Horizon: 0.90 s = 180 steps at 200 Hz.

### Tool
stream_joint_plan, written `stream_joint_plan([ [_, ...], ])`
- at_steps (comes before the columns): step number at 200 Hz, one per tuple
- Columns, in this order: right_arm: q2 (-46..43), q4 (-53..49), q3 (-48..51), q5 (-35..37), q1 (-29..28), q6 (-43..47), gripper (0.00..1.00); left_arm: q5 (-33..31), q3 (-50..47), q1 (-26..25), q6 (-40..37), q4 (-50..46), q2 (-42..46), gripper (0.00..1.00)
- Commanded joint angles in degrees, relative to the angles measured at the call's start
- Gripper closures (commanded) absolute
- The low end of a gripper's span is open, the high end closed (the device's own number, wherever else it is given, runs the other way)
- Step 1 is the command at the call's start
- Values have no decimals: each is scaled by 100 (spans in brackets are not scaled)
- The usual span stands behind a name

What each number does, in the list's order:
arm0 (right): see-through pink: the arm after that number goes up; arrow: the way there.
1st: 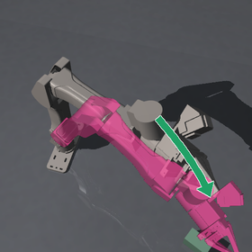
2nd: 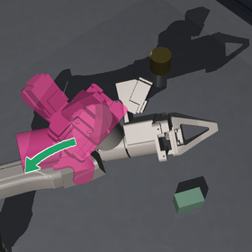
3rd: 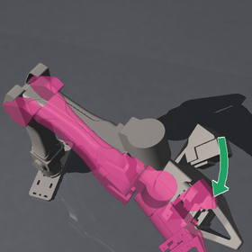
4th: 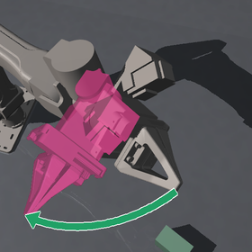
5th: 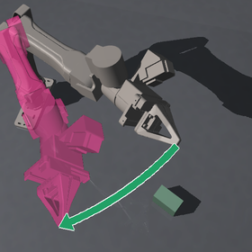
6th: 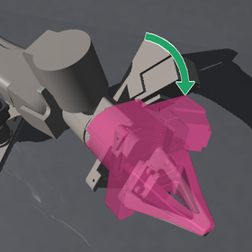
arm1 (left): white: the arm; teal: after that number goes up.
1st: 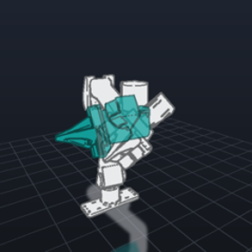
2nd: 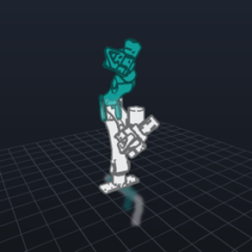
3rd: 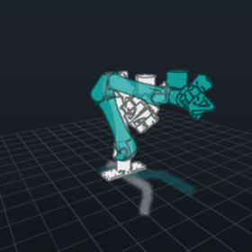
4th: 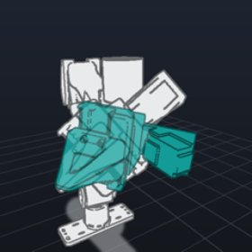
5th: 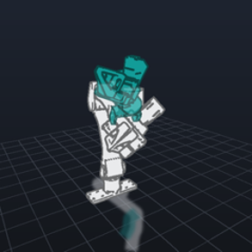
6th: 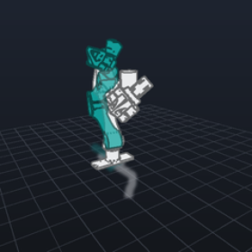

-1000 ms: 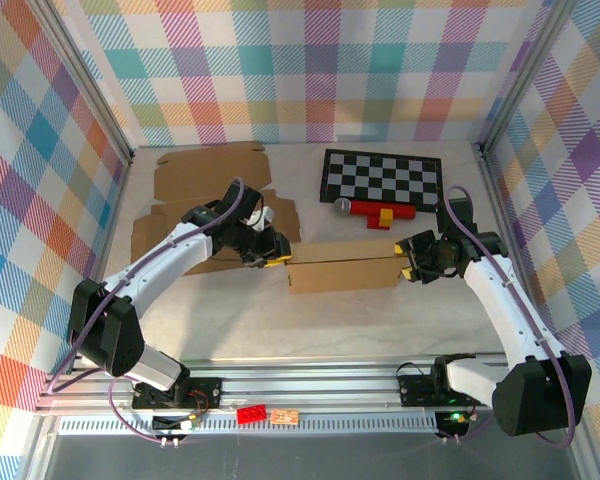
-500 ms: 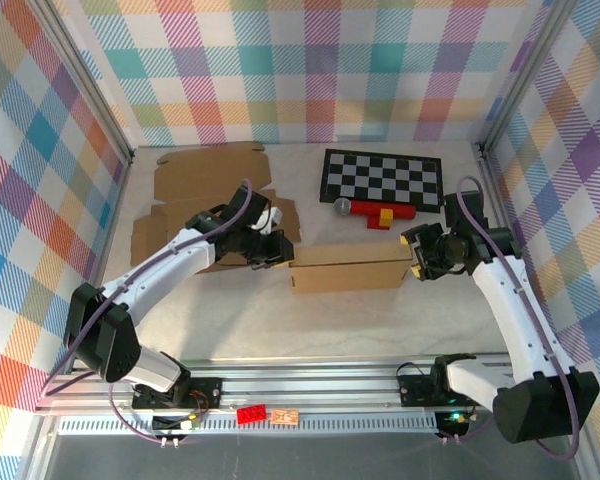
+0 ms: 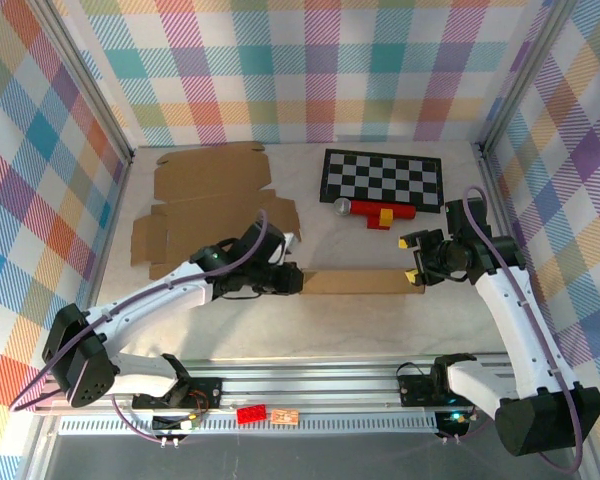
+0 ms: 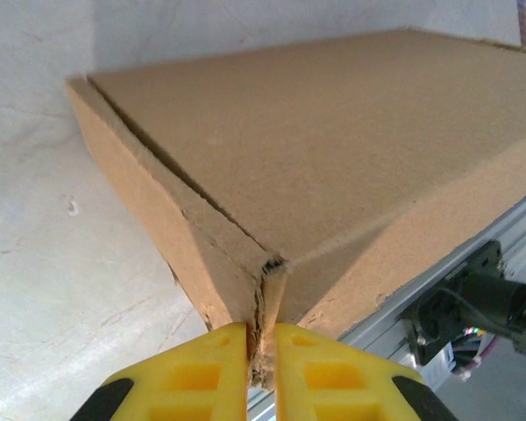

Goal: Fold the paper box

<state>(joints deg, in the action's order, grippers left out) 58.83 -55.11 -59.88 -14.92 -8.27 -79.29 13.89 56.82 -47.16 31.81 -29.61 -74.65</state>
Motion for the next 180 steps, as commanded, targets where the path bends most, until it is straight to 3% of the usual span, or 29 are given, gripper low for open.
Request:
stream_joint_plan([
  [1, -171, -163, 301, -121, -29, 16, 42, -218, -479, -213, 124, 283, -94, 86],
  [59, -218, -211, 692, 6, -29, 538, 43, 16, -828, -268, 557, 833, -670, 81],
  [78, -170, -272, 807, 36, -64, 815, 43, -41, -743, -190, 995, 825, -574, 64],
  [110, -138, -264, 1009, 149, -204, 1108, 44, 279, -598, 149, 1570, 1084, -571, 48],
  [140, 99, -233, 1108, 112, -279, 1350, 43, 787, -201, 237, 1508, 1063, -1317, 50],
  [180, 175, -268, 643, 202, -282, 1840, 42, 843, -110, 239, 1540, 1471, -1804, 56],
])
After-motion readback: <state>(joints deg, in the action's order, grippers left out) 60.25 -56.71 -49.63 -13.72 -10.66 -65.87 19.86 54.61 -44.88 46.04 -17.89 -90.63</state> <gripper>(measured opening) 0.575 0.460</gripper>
